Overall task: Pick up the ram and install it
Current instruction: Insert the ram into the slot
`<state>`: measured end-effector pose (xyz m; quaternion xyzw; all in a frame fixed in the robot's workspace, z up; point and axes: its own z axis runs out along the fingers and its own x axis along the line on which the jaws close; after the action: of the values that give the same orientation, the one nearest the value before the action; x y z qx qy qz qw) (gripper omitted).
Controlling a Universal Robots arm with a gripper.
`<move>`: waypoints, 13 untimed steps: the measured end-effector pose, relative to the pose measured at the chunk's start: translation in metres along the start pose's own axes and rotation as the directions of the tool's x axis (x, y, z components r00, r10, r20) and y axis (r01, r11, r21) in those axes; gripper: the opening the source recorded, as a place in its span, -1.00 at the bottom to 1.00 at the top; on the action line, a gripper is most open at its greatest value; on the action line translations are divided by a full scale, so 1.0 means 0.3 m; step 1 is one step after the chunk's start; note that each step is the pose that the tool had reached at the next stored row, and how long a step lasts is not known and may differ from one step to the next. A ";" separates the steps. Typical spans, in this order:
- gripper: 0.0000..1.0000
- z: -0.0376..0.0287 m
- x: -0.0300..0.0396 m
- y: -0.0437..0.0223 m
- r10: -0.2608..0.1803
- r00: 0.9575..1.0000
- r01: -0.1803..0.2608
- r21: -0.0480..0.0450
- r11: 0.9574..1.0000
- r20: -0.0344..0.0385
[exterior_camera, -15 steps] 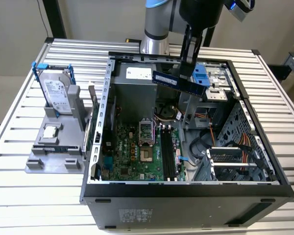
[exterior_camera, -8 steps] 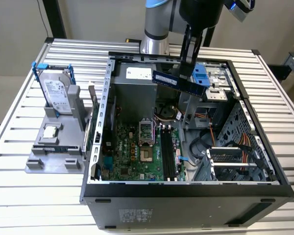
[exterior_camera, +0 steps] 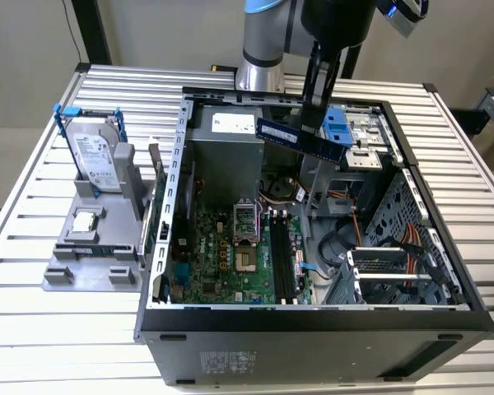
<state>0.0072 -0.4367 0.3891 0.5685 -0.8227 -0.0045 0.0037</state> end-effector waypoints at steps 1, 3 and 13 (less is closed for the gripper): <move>-1.00 0.000 0.000 0.000 0.004 1.000 -0.004 0.000 1.000 0.000; -1.00 0.000 0.000 0.000 0.013 1.000 -0.013 0.000 1.000 0.000; -1.00 0.000 0.000 0.000 0.087 0.996 -0.087 0.000 0.996 0.001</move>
<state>0.0072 -0.4368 0.3890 0.5323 -0.8466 -0.0047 0.0034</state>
